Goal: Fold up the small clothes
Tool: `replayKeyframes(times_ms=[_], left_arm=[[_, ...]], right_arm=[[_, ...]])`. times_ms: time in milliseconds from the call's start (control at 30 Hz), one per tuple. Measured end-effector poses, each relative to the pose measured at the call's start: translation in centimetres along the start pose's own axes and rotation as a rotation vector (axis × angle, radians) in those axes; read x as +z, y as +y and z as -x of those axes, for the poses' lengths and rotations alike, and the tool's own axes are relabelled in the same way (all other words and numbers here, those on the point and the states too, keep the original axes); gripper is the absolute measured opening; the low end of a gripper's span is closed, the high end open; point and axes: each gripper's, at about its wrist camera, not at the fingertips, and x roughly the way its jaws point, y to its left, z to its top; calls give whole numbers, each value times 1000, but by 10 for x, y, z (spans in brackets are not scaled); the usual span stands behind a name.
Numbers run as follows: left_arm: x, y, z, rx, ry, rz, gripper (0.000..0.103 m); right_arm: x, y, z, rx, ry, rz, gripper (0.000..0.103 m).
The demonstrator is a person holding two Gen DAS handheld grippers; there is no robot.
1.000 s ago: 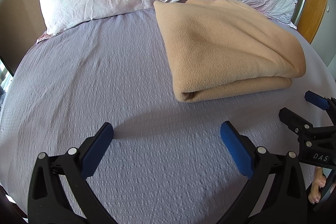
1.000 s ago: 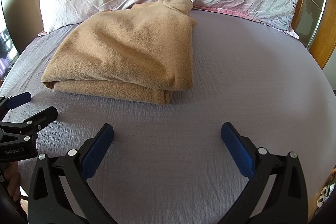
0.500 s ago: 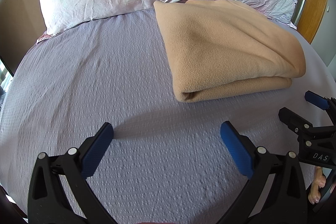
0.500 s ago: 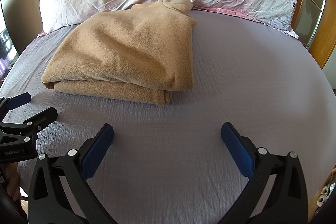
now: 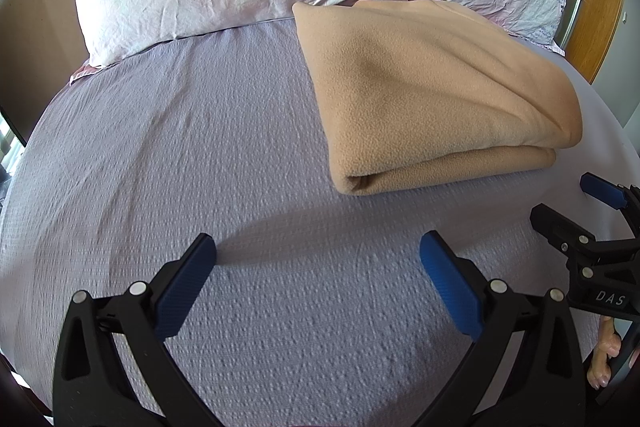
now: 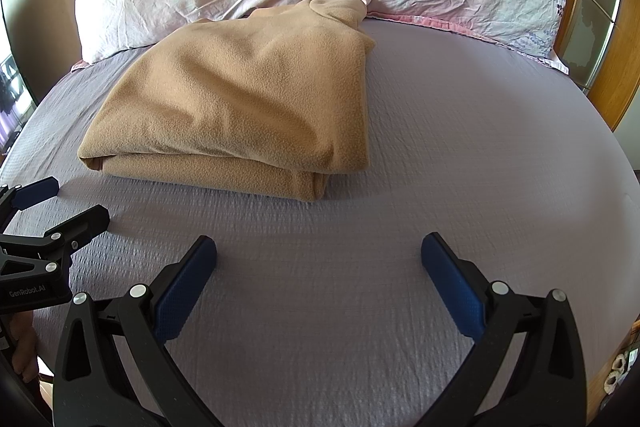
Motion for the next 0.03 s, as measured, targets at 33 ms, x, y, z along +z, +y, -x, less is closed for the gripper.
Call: replayKeyframes(times_ms=[33], left_arm=[[0, 0, 0, 0, 0, 0, 101]], right_arm=[[0, 0, 0, 0, 0, 0, 102]])
